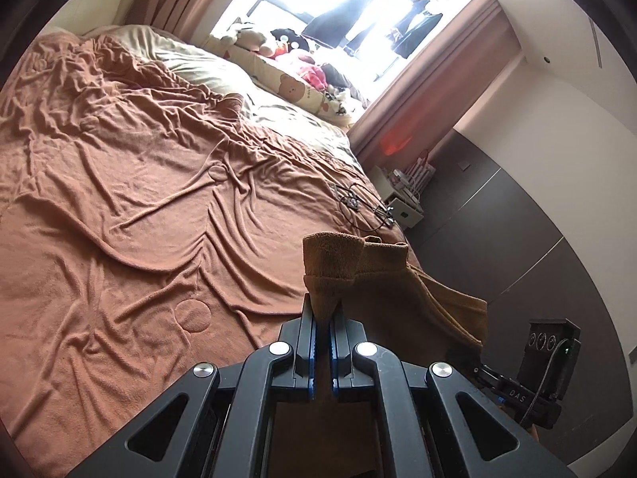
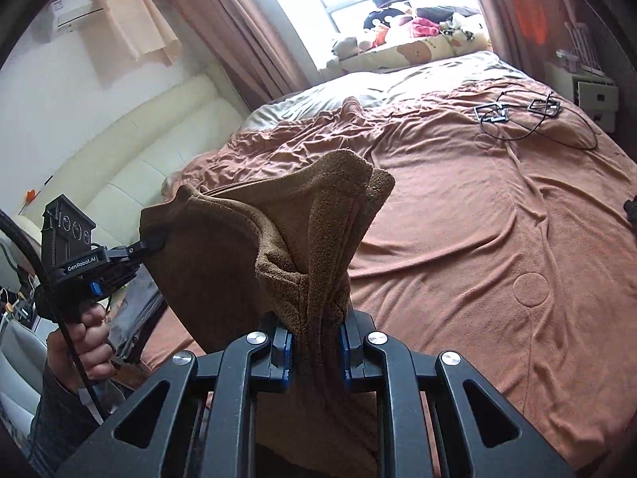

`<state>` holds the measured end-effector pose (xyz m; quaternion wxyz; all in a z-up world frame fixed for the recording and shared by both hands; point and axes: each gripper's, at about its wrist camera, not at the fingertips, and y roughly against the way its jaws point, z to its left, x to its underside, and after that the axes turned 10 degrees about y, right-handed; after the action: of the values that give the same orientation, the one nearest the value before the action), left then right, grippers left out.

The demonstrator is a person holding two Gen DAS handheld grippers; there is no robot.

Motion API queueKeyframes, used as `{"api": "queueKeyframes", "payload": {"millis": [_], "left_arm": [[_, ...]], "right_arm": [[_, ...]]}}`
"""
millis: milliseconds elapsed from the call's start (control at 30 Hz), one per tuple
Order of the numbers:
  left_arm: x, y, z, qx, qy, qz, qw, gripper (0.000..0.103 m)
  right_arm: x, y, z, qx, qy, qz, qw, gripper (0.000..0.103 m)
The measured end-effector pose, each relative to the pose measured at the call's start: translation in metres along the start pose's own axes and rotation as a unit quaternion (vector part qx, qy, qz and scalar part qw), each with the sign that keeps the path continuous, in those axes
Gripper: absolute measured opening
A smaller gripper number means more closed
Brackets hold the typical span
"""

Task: Fold small clothes
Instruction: 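Lift the folded shirt with both grippers and carry it off the bed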

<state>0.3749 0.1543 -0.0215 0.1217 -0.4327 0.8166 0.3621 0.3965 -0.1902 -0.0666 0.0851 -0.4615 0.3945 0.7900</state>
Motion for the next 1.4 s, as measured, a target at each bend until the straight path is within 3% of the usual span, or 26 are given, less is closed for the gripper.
{"api": "queueKeyframes", "payload": {"millis": [400,767,1400], "left_arm": [[0.027,0.046,-0.056,0.028,-0.036,-0.021,0.9987,0.004],[0.053,0.06,-0.128,0.079,-0.075,-0.021,0.9938,0.004],[0.108,-0.027,-0.252,0.162,-0.127,0.055,0.9769,0.004]], "right_arm": [[0.017,0.087,0.012,0.013,0.023,-0.061,0.998,0.013],[0.031,0.178,0.006,0.052,0.044,-0.112,0.991,0.013],[0.084,0.283,-0.046,0.141,0.02,-0.148,0.979,0.013]]}}
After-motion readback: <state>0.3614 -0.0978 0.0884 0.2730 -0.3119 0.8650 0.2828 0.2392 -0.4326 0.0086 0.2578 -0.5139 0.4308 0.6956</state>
